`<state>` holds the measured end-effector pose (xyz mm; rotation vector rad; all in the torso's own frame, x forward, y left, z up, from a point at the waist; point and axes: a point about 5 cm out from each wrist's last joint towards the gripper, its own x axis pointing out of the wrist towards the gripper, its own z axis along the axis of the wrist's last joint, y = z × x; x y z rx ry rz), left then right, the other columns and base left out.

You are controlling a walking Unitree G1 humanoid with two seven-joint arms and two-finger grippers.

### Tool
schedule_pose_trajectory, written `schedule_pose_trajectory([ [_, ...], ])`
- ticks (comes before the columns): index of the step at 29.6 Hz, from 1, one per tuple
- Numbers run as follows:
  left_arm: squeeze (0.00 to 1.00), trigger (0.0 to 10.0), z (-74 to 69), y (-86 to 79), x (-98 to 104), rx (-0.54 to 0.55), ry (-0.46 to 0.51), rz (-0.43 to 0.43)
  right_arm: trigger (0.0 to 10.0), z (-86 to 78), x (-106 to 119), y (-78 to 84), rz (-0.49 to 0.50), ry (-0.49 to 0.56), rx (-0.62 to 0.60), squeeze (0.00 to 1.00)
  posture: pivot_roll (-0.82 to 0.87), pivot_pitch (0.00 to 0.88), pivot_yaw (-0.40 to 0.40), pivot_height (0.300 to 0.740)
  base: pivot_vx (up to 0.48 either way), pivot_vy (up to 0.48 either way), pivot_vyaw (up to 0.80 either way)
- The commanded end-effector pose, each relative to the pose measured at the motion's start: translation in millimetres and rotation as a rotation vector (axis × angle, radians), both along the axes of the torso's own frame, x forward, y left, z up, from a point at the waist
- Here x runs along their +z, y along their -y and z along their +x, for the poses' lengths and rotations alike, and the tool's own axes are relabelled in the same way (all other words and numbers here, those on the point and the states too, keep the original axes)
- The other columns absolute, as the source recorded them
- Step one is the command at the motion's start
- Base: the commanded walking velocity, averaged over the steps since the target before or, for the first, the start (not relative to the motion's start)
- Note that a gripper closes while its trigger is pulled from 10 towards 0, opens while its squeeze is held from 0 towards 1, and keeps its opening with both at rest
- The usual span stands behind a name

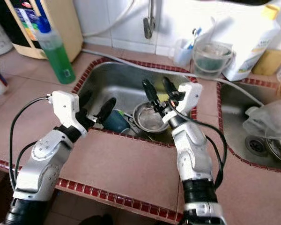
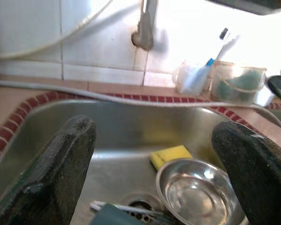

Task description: Kitchen organization

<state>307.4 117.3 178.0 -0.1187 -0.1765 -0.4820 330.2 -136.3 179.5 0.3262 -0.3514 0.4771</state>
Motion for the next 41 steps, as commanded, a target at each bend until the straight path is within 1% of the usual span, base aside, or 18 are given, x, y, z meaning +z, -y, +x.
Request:
schedule_pose_trajectory([
  [1, 0.0, 10.0, 3.5, -3.6, -3.9, 0.034, -0.006, 0.018, 10.0, -3.5, 3.0, 3.8, -0.015, 0.029, -0.048, 1.0, -0.09, 0.044, 0.046, 0.74, 0.0, 0.0, 0.0],
  [5, 0.0, 10.0, 9.2, -9.6, -10.7, 0.087, -0.014, 0.023, 10.0, -8.5, -1.7, 8.9, -0.025, 0.023, -0.155, 1.0, -0.11, 0.035, 0.058, 0.74, 0.0, 0.0, 0.0],
  [6, 0.0, 10.0, 10.3, -11.4, -12.3, 0.101, -0.018, 0.018, 10.0, -9.9, -2.8, 10.5, -0.031, 0.022, -0.18, 0.86, -0.12, 0.037, 0.059, 0.74, 0.0, 0.0, 0.0],
  [7, 0.0, 10.0, 10.9, -13.1, -13.7, 0.112, -0.019, 0.013, 10.0, -11.2, -3.9, 11.6, -0.035, 0.021, -0.198, 0.45, -0.12, 0.038, 0.063, 0.74, 0.0, 0.0, 0.0],
  [8, 0.0, 10.0, 10.9, -16.3, -18.1, 0.129, -0.017, 0.017, 10.0, -14.1, -8.7, 15.8, -0.048, 0.013, -0.252, 0.0, -0.12, 0.031, 0.068, 0.74, 0.0, 0.0, 0.0],
  [12, 0.0, 10.0, 10.0, -20.2, -26.1, 0.153, -0.026, 0.018, 10.0, -19.6, -16.2, 20.2, -0.089, 0.01, -0.318, 0.0, -0.13, 0.026, 0.072, 0.74, 0.0, 0.0, 0.0],
  [13, 0.0, 10.0, 9.0, -22.8, -30.9, 0.167, -0.029, 0.027, 10.0, -23.4, -20.2, 22.1, -0.127, 0.013, -0.356, 0.0, -0.13, 0.019, 0.072, 0.74, 0.0, 0.0, 0.0],
  [15, 0.0, 10.0, 8.1, -24.8, -35.1, 0.177, -0.037, 0.03, 10.0, -26.9, -24.4, 23.8, -0.153, 0.01, -0.387, 0.0, -0.14, 0.012, 0.075, 0.74, 0.0, 0.0, 0.0],
  [18, 0.0, 10.0, 5.2, -27.4, -42.5, 0.191, -0.037, 0.064, 10.0, -33.1, -31.1, 25.1, -0.194, 0.006, -0.427, 0.0, -0.14, 0.009, 0.074, 0.74, 0.0, 0.0, 0.0],
  [21, 0.0, 10.0, 1.2, -31.2, -49.7, 0.205, -0.052, 0.053, 10.0, -40.4, -36.8, 24.3, -0.221, 0.004, -0.461, 0.0, -0.14, 0.002, 0.07, 0.74, 0.0, 0.0, 0.0],
  [24, 0.0, 10.0, -2.6, -31.0, -54.1, 0.213, -0.04, 0.057, 10.0, -45.1, -45.4, 22.3, -0.256, -0.007, -0.472, 0.0, -0.14, 0.0, 0.071, 0.74, 0.0, 0.0, 0.0],
  [25, 0.0, 10.0, -5.2, -29.8, -56.2, 0.219, -0.047, 0.034, 10.0, -47.9, -48.7, 20.3, -0.274, -0.005, -0.482, 0.0, -0.15, 0.0, 0.072, 0.74, 0.0, 0.0, 0.0],
  [28, 0.0, 10.0, -11.4, -27.5, -58.3, 0.217, -0.034, 0.023, 10.0, -51.5, -50.5, 17.6, -0.273, -0.002, -0.509, 0.0, -0.14, 0.0, 0.071, 0.74, 0.0, 0.0, 0.0],
  [31, 0.0, 10.0, -13.7, -29.0, -65.7, 0.239, -0.055, 0.038, 10.0, -54.6, -53.5, 15.6, -0.281, -0.004, -0.537, 0.0, -0.14, 0.0, 0.069, 0.74, 0.0, 0.0, 0.0],
  [34, 0.0, 10.0, -16.4, -28.7, -67.8, 0.247, -0.057, 0.032, 10.0, -60.6, -56.3, 15.6, -0.252, -0.047, -0.638, 0.0, -0.15, 0.0, 0.059, 0.74, 0.0, 0.0, 0.0],
  [36, 0.0, 10.0, -18.7, -26.2, -68.3, 0.24, -0.055, 0.033, 10.0, -63.1, -57.2, 13.2, -0.236, -0.063, -0.628, 0.0, -0.15, 0.0, 0.056, 0.74, 0.0, 0.0, 0.0],
  [39, 0.0, 10.0, -22.7, -20.9, -68.2, 0.234, -0.051, 0.03, 10.0, -67.5, -60.3, 12.0, -0.246, -0.076, -0.618, 0.0, -0.15, 0.0, 0.046, 0.74, 0.0, 0.0, 0.0],
  [41, 0.0, 10.0, -26.2, -16.1, -68.1, 0.227, -0.051, 0.026, 10.0, -71.7, -66.7, 11.5, -0.269, -0.098, -0.609, 0.0, -0.14, 0.0, 0.044, 0.74, 0.0, 0.0, 0.0],
])
